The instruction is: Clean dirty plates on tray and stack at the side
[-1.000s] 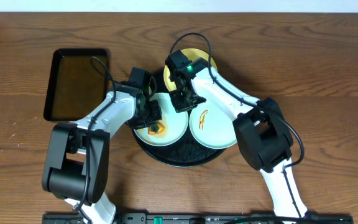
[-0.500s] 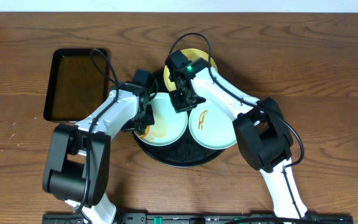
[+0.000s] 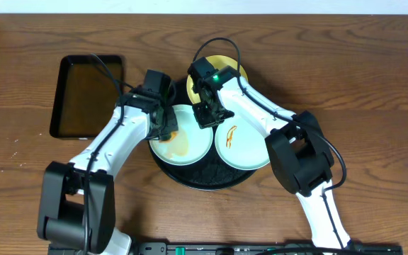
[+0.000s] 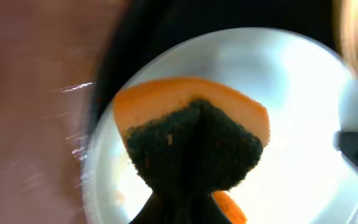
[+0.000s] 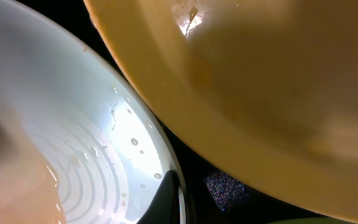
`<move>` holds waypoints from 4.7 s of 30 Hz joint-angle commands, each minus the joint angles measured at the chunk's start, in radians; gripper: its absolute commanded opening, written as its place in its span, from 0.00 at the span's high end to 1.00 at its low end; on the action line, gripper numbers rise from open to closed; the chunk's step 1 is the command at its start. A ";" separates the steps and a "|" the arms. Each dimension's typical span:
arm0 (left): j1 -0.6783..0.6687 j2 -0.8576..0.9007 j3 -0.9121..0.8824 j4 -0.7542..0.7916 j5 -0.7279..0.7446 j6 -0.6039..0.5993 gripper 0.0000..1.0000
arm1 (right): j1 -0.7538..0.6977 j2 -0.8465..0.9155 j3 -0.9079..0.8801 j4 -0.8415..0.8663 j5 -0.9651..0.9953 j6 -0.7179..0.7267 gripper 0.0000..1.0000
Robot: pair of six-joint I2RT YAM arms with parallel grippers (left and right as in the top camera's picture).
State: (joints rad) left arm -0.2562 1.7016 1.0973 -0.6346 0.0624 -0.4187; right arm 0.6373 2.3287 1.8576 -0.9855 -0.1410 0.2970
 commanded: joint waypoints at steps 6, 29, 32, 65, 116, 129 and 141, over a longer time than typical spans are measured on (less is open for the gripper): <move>0.002 0.145 -0.043 0.097 0.148 -0.016 0.93 | 0.008 0.039 -0.010 0.002 0.048 0.024 0.98; 0.004 0.053 0.064 -0.135 -0.244 -0.013 0.93 | 0.008 0.039 -0.010 0.002 0.062 0.024 0.99; 0.004 0.043 0.063 -0.103 0.006 -0.013 0.92 | 0.008 0.039 -0.010 0.002 0.062 0.024 0.99; 0.047 0.119 0.016 0.005 -0.131 0.026 0.93 | 0.008 0.039 -0.010 -0.002 0.062 0.024 0.99; -0.081 -0.108 0.108 -0.208 -0.370 -0.096 0.93 | 0.009 0.039 -0.010 -0.001 0.062 0.024 0.99; -0.037 -0.295 0.106 -0.193 -0.213 -0.095 0.92 | 0.009 0.039 0.199 -0.153 0.090 -0.052 0.99; 0.216 -0.295 0.105 -0.194 0.016 -0.087 0.93 | 0.036 0.039 0.489 -0.381 0.385 -0.074 0.99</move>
State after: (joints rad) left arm -0.0967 1.4071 1.1900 -0.8291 -0.0189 -0.5014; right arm 0.6537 2.3672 2.2837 -1.3449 0.1162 0.2401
